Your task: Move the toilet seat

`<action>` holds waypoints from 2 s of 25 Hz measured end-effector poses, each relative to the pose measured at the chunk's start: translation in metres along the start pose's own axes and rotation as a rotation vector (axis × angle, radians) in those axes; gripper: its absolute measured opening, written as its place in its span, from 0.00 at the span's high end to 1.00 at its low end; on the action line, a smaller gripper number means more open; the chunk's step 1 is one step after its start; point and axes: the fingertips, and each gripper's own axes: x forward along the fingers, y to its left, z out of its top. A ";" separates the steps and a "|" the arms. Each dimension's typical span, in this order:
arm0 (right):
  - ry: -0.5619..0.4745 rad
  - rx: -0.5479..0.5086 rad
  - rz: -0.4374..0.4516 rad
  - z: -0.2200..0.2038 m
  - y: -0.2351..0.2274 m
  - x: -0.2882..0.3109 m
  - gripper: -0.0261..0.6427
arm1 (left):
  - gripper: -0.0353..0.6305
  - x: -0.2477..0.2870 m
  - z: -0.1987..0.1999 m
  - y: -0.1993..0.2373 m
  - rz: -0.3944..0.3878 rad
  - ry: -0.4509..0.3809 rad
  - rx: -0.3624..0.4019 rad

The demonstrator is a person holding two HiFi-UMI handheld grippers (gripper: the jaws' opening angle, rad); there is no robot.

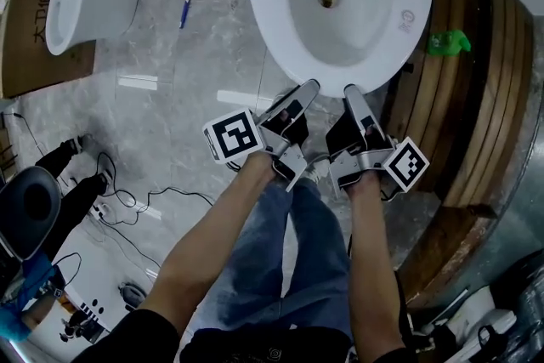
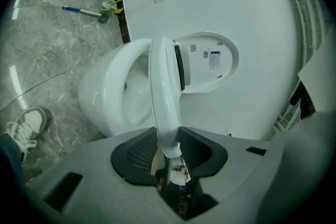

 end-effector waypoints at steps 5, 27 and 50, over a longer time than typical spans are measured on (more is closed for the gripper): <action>-0.009 0.018 0.017 -0.002 0.039 -0.005 0.78 | 0.75 -0.010 0.002 -0.038 -0.019 -0.014 -0.055; -0.037 0.007 0.058 0.014 0.208 0.000 0.77 | 0.75 -0.018 0.042 -0.209 -0.101 -0.012 -0.028; -0.148 -0.057 0.105 0.041 0.315 0.028 0.77 | 0.76 0.001 0.089 -0.310 -0.169 0.025 0.004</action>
